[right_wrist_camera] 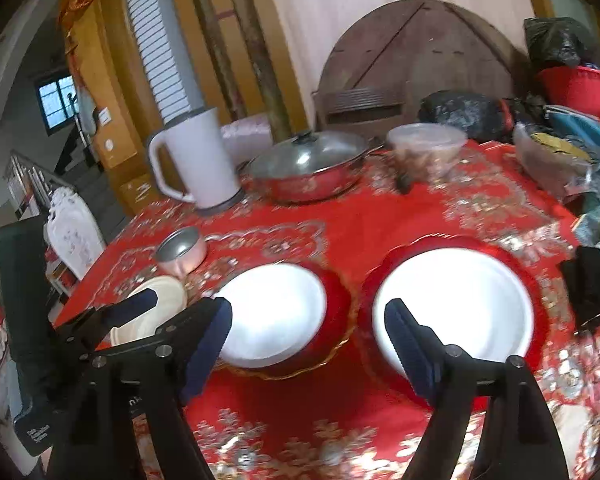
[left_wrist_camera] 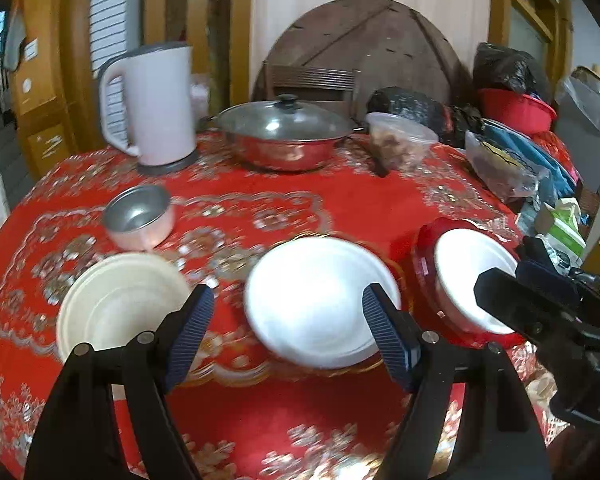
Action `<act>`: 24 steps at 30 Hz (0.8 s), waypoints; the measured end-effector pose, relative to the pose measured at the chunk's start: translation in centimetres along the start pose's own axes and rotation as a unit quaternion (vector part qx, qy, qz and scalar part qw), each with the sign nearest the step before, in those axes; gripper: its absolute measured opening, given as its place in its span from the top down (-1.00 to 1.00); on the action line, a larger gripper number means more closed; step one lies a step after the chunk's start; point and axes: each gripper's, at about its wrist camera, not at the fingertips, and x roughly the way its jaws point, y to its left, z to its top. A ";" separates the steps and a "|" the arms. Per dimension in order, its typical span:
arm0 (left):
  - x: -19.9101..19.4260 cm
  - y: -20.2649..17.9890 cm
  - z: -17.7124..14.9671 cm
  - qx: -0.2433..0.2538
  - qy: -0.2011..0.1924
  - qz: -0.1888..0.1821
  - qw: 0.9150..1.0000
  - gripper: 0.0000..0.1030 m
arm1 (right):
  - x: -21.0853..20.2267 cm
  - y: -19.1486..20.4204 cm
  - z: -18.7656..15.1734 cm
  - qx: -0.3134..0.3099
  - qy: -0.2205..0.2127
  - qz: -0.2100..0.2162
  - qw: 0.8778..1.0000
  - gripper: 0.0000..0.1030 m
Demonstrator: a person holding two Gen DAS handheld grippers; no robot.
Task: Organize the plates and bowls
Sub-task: 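Move the left tool to the stack of beige bowls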
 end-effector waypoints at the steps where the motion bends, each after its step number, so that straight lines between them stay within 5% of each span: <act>1: -0.1 0.5 -0.2 -0.003 0.000 0.002 1.000 -0.49 | 0.3 0.5 -0.2 -0.002 0.003 0.003 1.000 -0.59; 15: -3.7 11.1 -1.7 -0.050 0.007 0.038 0.998 -0.49 | 3.3 9.0 -1.8 -0.033 0.062 0.089 0.994 -0.60; 19: -3.6 14.4 -1.9 -0.065 0.023 0.063 0.996 -0.49 | 5.2 10.9 -1.9 -0.024 0.096 0.136 0.986 -0.60; 24: -2.4 16.9 -2.5 -0.079 0.045 0.074 0.993 -0.49 | 8.0 12.3 -2.1 -0.022 0.121 0.145 0.982 -0.59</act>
